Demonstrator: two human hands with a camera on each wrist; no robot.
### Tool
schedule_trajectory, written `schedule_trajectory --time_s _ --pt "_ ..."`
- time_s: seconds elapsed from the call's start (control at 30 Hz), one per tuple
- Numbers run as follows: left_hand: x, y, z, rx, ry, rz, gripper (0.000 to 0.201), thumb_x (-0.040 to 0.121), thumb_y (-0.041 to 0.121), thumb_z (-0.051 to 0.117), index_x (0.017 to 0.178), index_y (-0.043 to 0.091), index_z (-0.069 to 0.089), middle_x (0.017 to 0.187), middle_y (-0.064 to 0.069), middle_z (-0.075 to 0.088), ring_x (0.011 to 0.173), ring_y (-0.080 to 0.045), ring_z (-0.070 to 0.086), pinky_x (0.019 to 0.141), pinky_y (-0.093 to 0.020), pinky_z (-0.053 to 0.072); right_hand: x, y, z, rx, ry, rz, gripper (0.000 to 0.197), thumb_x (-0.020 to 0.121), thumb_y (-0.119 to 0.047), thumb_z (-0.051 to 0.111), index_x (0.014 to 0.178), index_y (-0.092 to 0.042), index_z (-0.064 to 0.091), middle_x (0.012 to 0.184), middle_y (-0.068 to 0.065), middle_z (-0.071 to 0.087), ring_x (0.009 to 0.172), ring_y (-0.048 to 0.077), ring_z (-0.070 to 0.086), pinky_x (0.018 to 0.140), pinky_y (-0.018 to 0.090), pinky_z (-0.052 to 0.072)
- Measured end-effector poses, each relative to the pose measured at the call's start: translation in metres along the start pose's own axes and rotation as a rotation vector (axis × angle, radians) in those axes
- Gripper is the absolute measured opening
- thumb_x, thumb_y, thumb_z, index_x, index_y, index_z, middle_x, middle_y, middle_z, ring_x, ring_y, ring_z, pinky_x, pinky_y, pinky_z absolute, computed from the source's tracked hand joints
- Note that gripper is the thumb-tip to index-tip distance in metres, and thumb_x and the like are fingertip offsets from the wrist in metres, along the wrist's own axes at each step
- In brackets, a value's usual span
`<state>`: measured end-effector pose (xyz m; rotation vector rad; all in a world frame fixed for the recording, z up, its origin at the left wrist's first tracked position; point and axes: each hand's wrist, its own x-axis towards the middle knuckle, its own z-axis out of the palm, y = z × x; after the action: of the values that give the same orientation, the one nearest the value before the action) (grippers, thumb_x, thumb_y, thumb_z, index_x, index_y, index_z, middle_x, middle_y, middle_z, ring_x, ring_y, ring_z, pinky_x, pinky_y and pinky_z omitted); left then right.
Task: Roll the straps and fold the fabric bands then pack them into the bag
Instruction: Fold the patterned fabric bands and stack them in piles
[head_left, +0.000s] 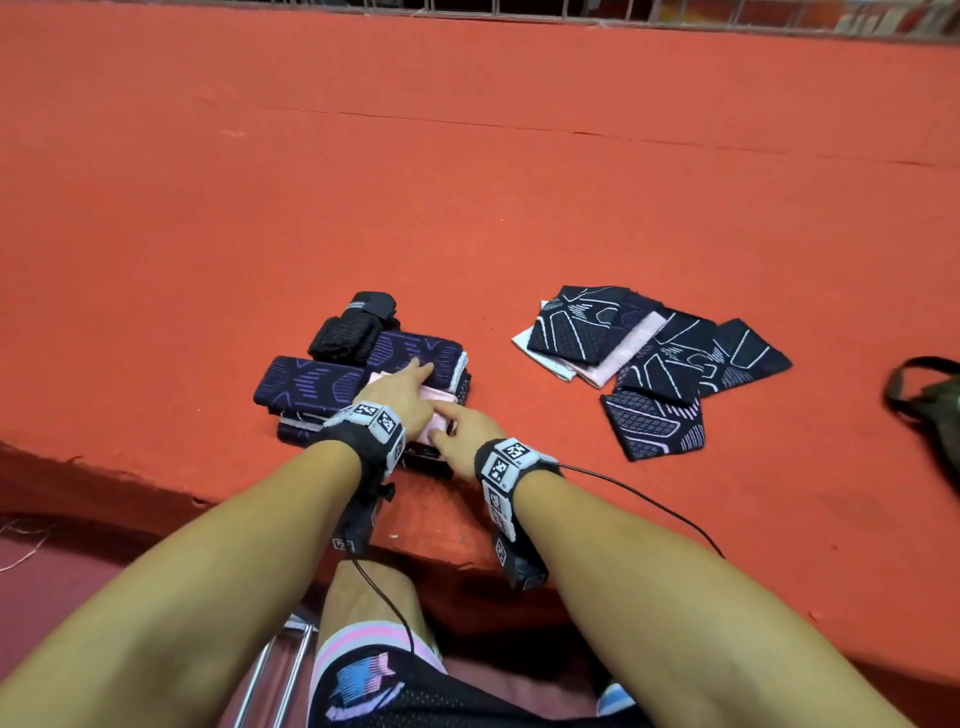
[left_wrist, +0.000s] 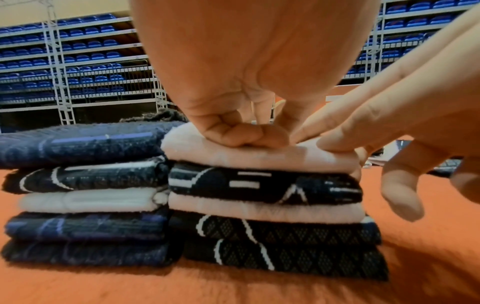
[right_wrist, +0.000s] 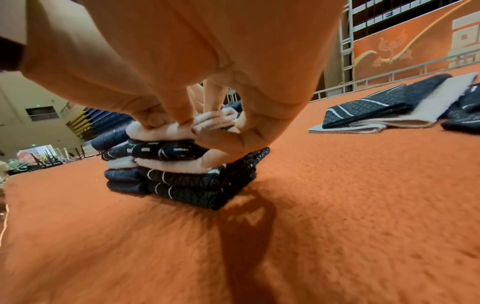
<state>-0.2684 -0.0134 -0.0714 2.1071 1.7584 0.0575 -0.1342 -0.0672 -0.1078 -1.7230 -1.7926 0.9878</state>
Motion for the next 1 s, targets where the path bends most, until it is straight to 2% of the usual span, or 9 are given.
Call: schedule_trajectory --time_s 0.1,0.27,0.37,0.43,0.57,0.7,0.87,0.93,1.0 --pt "0.000 -0.001 -0.001 -0.014 -0.036 0.018 0.073 0.090 0.021 0.046 0.158 0.037 0.023 0.166 0.013 0.012 0.146 -0.020 0.036 0.112 -0.033 0.037 0.002 0.000 0.002 0.010 -0.051 0.046 0.054 0.093 -0.025 0.055 0.146 -0.035 0.049 0.125 0.013 0.068 0.109 0.034 0.066 0.091 0.031 0.050" --pt "-0.004 -0.003 -0.005 -0.088 0.022 0.033 0.078 0.084 0.015 0.048 0.155 0.042 0.028 0.163 0.018 0.020 0.135 -0.018 0.049 0.095 -0.028 0.047 0.006 0.002 0.002 0.040 -0.066 0.071 0.055 0.093 -0.031 0.054 0.147 -0.036 0.045 0.132 0.010 0.064 0.111 0.033 0.066 0.097 0.039 0.053" --pt "-0.008 0.002 -0.004 -0.170 0.125 0.059 0.072 0.085 0.017 0.051 0.151 0.042 0.038 0.159 0.020 0.031 0.118 -0.014 0.060 0.088 -0.027 0.049 0.004 0.003 -0.007 0.060 -0.007 0.044 0.047 0.094 -0.028 0.053 0.140 -0.039 0.050 0.095 0.002 0.070 0.077 0.020 0.066 0.075 0.028 0.052" --pt "-0.010 0.015 -0.007 -0.196 0.200 0.071 0.066 0.086 0.018 0.052 0.147 0.040 0.045 0.156 0.018 0.039 0.096 -0.014 0.066 0.081 -0.028 0.051 0.001 0.004 -0.019 0.037 0.063 0.032 0.044 0.097 -0.027 0.052 0.139 -0.037 0.051 0.083 -0.006 0.059 0.074 0.017 0.058 0.070 0.025 0.042" --pt "-0.007 0.055 -0.011 -0.234 0.253 0.129 0.053 0.088 0.019 0.054 0.138 0.037 0.055 0.148 0.010 0.053 0.124 -0.019 0.059 0.100 -0.033 0.048 -0.003 0.011 -0.049 0.004 0.159 0.055 0.044 0.097 -0.030 0.050 0.141 -0.034 0.048 0.086 0.000 0.055 0.080 0.020 0.052 0.083 0.035 0.049" --pt "-0.004 0.091 -0.001 -0.230 0.252 0.183 0.043 0.087 0.019 0.055 0.126 0.034 0.063 0.131 0.004 0.065 0.106 -0.022 0.066 0.090 -0.033 0.051 -0.015 0.026 -0.089 -0.013 0.223 0.107 0.044 0.097 -0.030 0.051 0.141 -0.030 0.050 0.097 0.006 0.065 0.091 0.028 0.064 0.088 0.035 0.050" --pt "0.003 0.125 0.031 -0.277 0.181 0.225 0.038 0.088 0.015 0.055 0.122 0.028 0.067 0.121 -0.002 0.068 0.102 -0.025 0.068 0.098 -0.031 0.045 -0.032 0.063 -0.123 0.039 0.325 0.208 0.039 0.097 -0.030 0.052 0.135 -0.026 0.053 0.102 0.006 0.066 0.098 0.032 0.068 0.090 0.040 0.053" --pt "0.006 0.141 0.045 -0.306 0.125 0.243 0.037 0.088 0.015 0.057 0.121 0.027 0.069 0.123 0.001 0.069 0.109 -0.022 0.065 0.100 -0.031 0.046 -0.040 0.080 -0.135 0.038 0.355 0.261 0.037 0.098 -0.029 0.053 0.135 -0.024 0.053 0.108 0.008 0.067 0.101 0.031 0.066 0.092 0.039 0.050" --pt "0.013 0.158 0.059 -0.358 0.059 0.257 0.034 0.089 0.017 0.057 0.118 0.029 0.069 0.122 0.006 0.070 0.106 -0.021 0.067 0.098 -0.034 0.050 -0.047 0.098 -0.145 0.046 0.379 0.293 0.037 0.097 -0.027 0.054 0.134 -0.022 0.054 0.100 0.005 0.065 0.104 0.030 0.064 0.093 0.037 0.049"
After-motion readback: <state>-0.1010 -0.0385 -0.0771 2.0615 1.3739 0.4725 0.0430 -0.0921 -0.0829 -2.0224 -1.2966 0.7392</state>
